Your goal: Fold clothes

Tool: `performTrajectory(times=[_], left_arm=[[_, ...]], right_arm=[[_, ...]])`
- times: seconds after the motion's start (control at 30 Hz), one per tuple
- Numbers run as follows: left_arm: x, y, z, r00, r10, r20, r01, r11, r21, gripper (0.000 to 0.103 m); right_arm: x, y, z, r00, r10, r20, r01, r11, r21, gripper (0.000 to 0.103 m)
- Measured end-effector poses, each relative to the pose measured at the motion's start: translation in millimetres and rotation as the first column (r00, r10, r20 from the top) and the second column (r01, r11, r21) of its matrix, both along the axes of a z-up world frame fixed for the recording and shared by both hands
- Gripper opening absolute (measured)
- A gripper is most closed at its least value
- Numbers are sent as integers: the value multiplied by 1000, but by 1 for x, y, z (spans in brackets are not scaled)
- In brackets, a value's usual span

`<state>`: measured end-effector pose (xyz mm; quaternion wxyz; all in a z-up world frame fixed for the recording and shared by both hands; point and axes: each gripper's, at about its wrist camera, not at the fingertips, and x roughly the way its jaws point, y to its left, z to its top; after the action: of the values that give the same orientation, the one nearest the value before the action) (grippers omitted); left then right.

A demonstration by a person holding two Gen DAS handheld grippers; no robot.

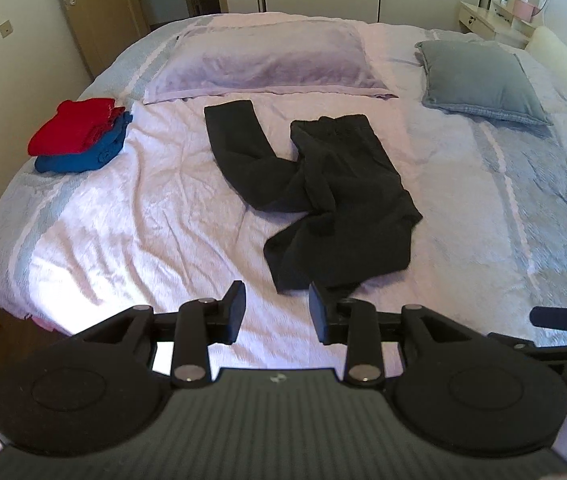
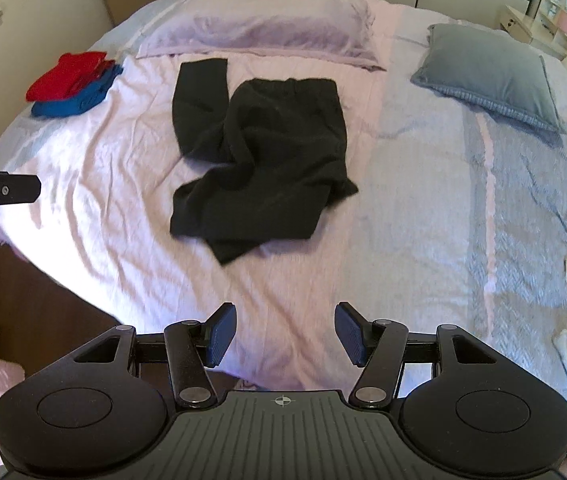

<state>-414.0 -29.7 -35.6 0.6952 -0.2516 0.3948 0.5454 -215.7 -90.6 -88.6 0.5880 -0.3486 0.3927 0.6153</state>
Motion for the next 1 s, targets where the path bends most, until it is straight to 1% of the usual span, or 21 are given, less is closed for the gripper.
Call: performTrajectory(times=[0.23, 0.47, 0.77, 1.0], left_arm=[[4, -29, 2, 1000, 10, -14, -10, 1000, 1, 31], [11, -36, 0, 1000, -1, -19, 1, 1000, -6, 32], [11, -16, -4, 1000, -11, -16, 10, 1000, -12, 33], [6, 24, -3, 999, -37, 4, 37, 999, -3, 33]], right_arm=[[4, -28, -1, 1000, 12, -9, -12, 1000, -1, 58], [13, -34, -3, 1000, -6, -10, 6, 1000, -12, 58], [11, -13, -5, 1000, -14, 8, 14, 1000, -13, 58], [4, 19, -4, 999, -41, 29, 41, 999, -9, 58]])
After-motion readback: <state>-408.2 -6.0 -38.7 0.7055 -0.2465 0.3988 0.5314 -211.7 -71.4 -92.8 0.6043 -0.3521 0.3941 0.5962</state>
